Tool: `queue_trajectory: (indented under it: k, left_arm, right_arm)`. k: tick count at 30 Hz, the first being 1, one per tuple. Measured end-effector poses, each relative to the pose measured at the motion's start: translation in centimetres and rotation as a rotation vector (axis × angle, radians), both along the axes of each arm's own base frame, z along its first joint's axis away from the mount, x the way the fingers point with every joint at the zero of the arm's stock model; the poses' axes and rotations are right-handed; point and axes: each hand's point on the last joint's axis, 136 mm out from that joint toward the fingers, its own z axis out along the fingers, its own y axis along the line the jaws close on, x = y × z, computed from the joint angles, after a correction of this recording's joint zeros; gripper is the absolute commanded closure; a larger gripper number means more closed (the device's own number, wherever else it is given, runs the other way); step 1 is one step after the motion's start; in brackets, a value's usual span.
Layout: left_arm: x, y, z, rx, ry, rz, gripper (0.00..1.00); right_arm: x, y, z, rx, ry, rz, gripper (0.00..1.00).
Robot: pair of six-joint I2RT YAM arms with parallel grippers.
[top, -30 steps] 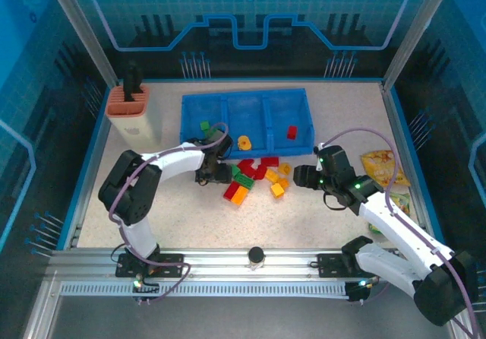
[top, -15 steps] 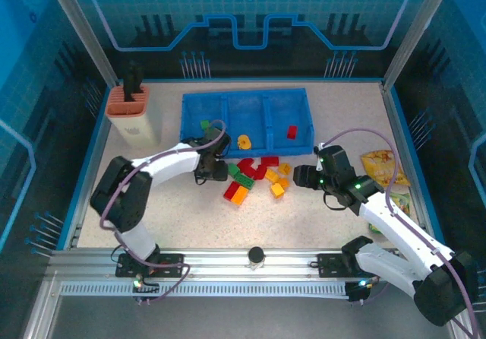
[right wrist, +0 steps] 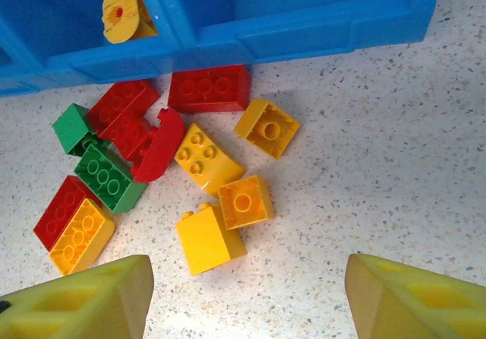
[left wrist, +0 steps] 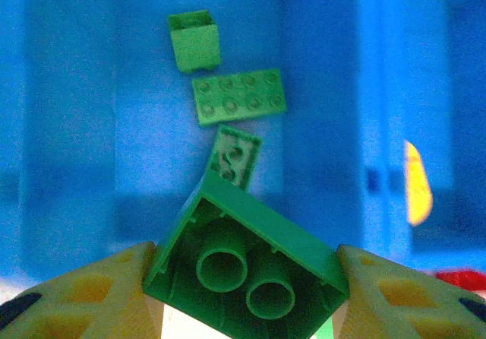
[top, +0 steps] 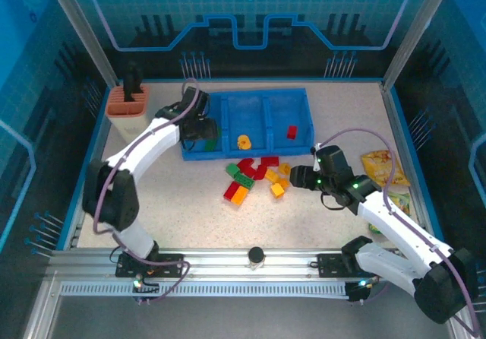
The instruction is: Sort the legos into containers by color
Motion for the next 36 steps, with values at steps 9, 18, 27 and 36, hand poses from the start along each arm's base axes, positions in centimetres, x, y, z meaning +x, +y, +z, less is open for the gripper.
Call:
queue_trajectory:
  k: [9,18,27,36]
  left_arm:
    - [0.8,0.7,-3.4,0.019,0.109,0.008,0.23]
    - [-1.4,0.5,2.7,-0.045,-0.017,-0.014,0.19]
    - [-10.3,-3.3,2.6,-0.071,-0.038,-0.163,0.23]
    - [-19.2,-2.8,-5.5,-0.073,0.137,-0.18,0.25]
  right_arm:
    - [-1.2,-0.3,0.4,0.008,-0.016,0.009,0.3]
    - [-1.4,0.1,-0.9,-0.014,0.033,0.024,0.29]
    - [-0.9,3.0,0.1,-0.045,0.036,0.126,0.36]
    - [-1.3,7.1,-3.4,-0.191,0.145,0.275,0.42]
